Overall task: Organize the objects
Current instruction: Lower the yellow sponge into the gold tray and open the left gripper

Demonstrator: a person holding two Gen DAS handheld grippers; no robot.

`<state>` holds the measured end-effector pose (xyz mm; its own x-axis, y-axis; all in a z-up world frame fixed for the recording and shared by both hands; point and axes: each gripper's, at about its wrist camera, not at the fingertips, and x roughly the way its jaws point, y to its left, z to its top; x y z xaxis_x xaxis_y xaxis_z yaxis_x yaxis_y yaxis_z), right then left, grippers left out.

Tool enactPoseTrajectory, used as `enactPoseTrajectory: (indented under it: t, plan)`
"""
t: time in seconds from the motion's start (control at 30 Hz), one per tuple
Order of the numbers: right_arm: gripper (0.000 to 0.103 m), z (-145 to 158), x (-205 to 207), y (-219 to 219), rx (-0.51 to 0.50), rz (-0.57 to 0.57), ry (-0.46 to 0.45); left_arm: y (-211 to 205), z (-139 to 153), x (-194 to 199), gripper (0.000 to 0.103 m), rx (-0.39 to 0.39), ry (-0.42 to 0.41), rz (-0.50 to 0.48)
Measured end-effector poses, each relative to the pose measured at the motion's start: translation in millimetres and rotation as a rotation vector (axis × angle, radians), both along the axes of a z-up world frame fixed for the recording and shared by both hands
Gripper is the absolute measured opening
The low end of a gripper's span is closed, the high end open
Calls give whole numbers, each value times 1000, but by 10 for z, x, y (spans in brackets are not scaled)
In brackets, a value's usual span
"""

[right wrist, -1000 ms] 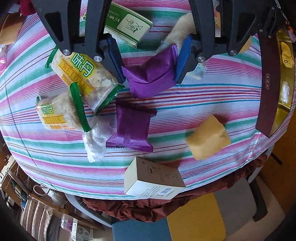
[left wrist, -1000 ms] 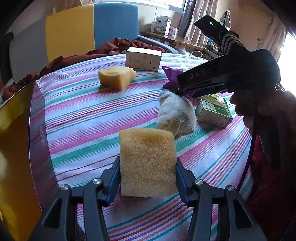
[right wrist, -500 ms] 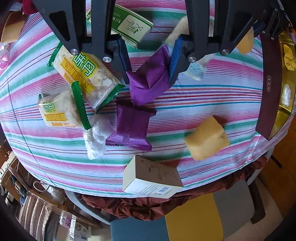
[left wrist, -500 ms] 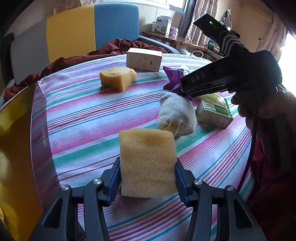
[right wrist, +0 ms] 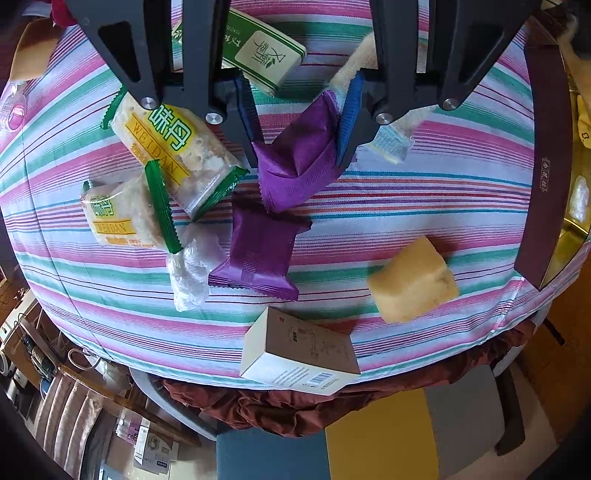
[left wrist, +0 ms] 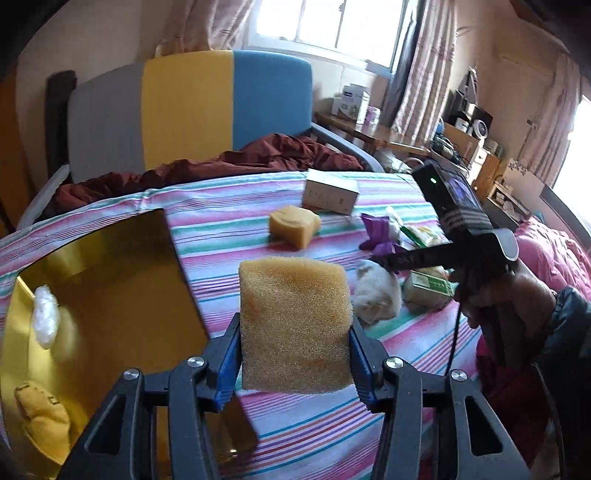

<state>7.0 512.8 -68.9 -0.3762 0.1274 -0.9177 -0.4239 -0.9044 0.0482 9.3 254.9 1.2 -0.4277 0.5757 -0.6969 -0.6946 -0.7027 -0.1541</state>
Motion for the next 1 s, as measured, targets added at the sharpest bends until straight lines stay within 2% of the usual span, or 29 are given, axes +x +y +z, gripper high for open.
enactPoseTrajectory:
  t: [0.17,0.3,0.4,0.57,0.67,0.83,0.9,1.0]
  plan:
    - [39,-1,21,-4,14,4,-4,-657,78,-448,52,8,6,198]
    - [39,2,9,-17,28,10,-8,-1199,84,-767,52,-24,41,343]
    - [39,2,15,-48,38,14,-10,-1515,17,-1043,53,-54,24,429]
    - [39,-4,10,-33,45,17,-11,-1773,-281,-1375,54,-135,-48,463]
    - [39,8,0,-41,50,17,-13,-1840,-462,-1435,56,-171,-86,486]
    - [39,-18,-43,-33,55,20,-15,-1917,-557,-1403,62,-187,-81,523]
    - [39,-20,-47,-34,57,21,-15,-1953,-537,-1362,70,-186,-66,537]
    - [39,-16,-48,-40,58,20,-15,-2000,-462,-1275,73,-168,-42,544]
